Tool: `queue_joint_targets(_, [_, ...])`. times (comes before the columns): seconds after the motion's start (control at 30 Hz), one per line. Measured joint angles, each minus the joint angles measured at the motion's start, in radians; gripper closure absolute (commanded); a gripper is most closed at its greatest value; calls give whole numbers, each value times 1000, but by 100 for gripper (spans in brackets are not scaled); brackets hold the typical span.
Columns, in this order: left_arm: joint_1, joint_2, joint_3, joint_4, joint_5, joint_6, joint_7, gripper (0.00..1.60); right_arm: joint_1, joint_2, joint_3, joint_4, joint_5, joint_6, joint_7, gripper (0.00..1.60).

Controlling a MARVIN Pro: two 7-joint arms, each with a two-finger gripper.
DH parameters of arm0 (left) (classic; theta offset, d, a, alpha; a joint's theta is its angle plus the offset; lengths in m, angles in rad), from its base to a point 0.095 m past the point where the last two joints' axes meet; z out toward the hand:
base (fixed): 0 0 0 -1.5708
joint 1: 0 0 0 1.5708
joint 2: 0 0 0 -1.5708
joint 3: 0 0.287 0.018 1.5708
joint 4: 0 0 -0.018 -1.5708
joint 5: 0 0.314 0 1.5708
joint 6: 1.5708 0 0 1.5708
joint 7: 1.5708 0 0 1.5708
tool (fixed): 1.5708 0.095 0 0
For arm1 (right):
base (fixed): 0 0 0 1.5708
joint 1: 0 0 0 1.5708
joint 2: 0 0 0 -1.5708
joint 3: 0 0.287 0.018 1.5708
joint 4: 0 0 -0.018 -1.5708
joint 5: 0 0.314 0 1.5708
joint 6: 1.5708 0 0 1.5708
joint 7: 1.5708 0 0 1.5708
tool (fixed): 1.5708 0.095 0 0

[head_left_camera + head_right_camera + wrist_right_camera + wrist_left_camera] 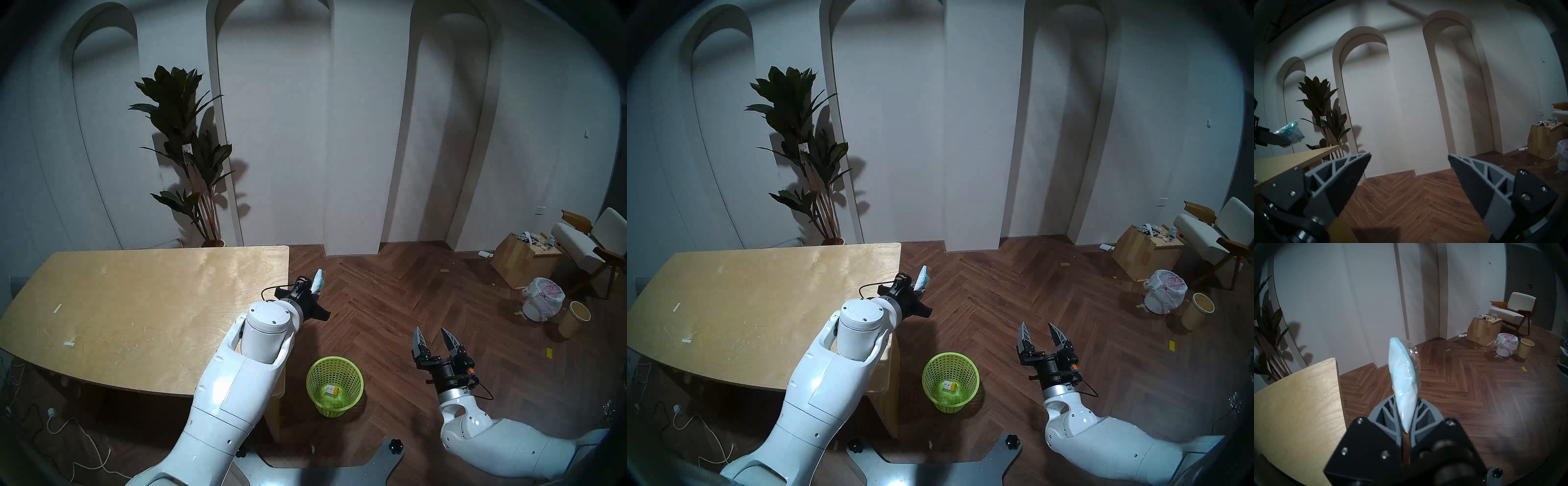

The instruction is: Put the trash into the trash bin on the ground

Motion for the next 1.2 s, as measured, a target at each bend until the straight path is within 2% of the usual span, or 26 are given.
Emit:
queue_joint_targets(0.43, [-73, -42, 57, 129, 30, -18, 25, 160, -98, 103, 22, -191, 34, 0, -70, 0])
queue_joint_targets(0.47, [-78, -44, 60, 139, 32, -19, 27, 152, -106, 112, 24, -206, 36, 0, -76, 0])
queue_joint_targets(0.63, [-103, -57, 76, 186, 42, -29, 35, 149, -144, 155, 32, -275, 48, 0, -109, 0])
queue_joint_targets(0.7, [-113, -61, 81, 206, 46, -34, 39, 136, -161, 175, 36, -305, 53, 0, -124, 0])
queue_joint_targets(0.73, [-116, -63, 83, 213, 48, -35, 41, 135, -167, 183, 37, -316, 55, 0, -130, 0])
queue_joint_targets(0.83, [-130, -68, 89, 245, 53, -44, 47, 151, -193, 215, 43, -364, 64, 0, -159, 0])
queue_joint_targets(1.2, [-169, -85, 101, 335, 65, -85, 66, 149, -279, 331, 63, -525, 91, 2, -288, 0])
